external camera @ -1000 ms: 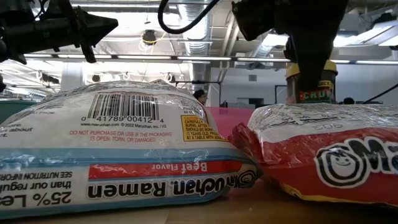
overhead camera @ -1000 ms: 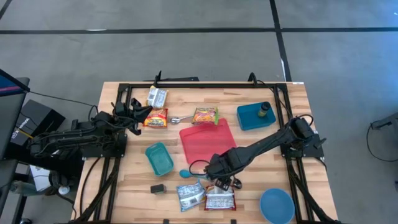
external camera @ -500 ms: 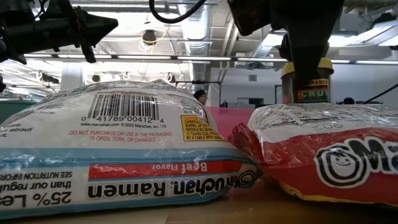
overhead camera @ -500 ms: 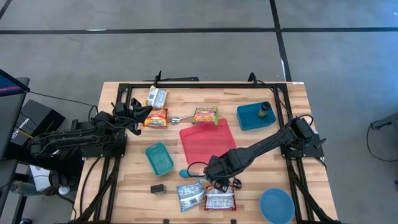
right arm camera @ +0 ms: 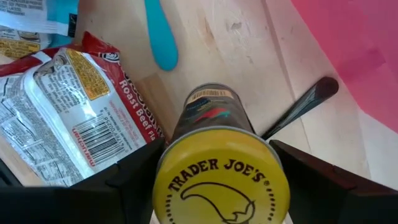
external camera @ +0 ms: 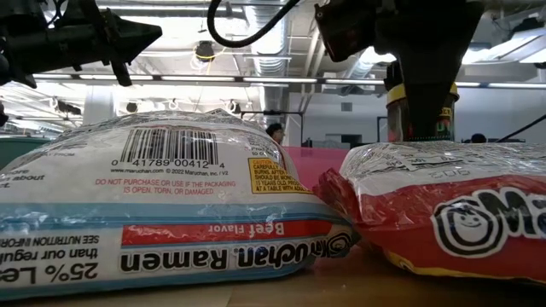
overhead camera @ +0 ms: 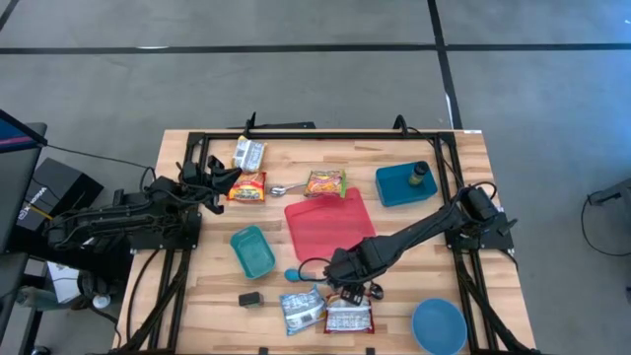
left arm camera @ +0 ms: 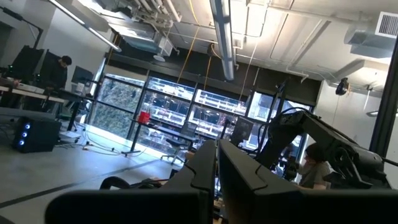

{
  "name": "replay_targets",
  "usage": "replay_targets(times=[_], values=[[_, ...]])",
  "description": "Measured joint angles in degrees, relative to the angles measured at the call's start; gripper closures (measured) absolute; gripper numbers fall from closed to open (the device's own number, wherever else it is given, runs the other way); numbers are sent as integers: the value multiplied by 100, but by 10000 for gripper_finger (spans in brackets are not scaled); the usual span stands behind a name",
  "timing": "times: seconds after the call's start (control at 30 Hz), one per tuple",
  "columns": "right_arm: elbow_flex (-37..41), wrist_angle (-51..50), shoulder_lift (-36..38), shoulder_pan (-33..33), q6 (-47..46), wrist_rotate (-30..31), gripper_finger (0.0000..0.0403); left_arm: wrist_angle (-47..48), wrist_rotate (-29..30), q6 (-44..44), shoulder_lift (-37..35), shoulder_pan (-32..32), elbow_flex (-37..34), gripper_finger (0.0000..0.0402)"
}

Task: Pick & Place Food Item
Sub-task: Put the yellow seasoning bottle into the blue bin

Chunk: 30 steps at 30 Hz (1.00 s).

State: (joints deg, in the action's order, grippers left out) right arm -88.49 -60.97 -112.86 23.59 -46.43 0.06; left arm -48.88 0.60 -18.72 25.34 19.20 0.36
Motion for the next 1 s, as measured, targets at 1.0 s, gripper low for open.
replay_targets(times=[1.0], values=[[0, 1, 2, -4, 34, 0, 189, -1, 0, 0, 0, 0, 0, 389]])
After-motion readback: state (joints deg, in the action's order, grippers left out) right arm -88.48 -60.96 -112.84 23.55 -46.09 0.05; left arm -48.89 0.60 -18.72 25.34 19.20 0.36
